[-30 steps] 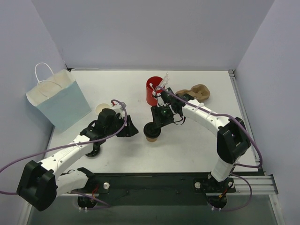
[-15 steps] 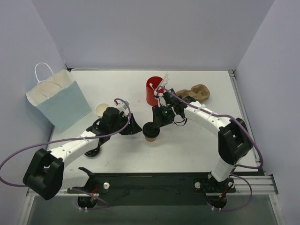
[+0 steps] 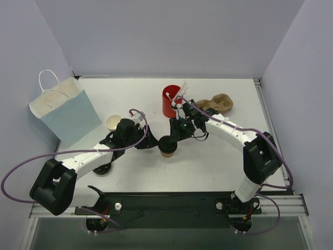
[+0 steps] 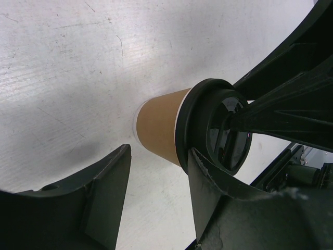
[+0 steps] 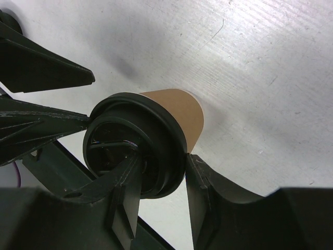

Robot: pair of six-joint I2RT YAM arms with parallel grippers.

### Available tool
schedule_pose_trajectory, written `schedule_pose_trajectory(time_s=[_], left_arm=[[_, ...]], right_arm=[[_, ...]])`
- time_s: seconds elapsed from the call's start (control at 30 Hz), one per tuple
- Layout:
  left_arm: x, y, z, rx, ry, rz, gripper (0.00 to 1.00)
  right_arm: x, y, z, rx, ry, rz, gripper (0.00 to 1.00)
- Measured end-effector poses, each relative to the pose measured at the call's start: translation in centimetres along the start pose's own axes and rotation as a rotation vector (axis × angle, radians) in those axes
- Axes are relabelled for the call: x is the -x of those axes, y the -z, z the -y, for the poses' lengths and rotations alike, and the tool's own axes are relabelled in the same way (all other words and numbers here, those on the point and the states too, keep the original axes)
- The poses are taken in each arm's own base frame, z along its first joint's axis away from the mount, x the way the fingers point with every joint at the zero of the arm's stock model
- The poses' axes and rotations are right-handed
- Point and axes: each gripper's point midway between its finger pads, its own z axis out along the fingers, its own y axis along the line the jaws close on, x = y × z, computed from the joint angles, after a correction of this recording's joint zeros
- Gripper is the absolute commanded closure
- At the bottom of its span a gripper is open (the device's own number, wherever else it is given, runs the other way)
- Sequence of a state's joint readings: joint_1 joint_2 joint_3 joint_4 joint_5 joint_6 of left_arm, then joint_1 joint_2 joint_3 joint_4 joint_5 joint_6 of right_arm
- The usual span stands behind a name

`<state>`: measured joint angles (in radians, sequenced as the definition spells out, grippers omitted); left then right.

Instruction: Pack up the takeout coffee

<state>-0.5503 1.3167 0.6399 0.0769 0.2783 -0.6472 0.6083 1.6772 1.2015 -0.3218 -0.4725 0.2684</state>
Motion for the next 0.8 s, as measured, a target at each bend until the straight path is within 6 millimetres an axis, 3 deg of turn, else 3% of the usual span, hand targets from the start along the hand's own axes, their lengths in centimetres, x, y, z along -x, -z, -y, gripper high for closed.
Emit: schedule_pose_trajectory(time_s=[0.8], left_arm=[[-0.3, -1.7, -1.3, 0.103, 0.087, 0.057, 0.52]], right_arm=[[0.0, -0.8, 0.6, 0.059, -0.07, 0.102, 0.74]])
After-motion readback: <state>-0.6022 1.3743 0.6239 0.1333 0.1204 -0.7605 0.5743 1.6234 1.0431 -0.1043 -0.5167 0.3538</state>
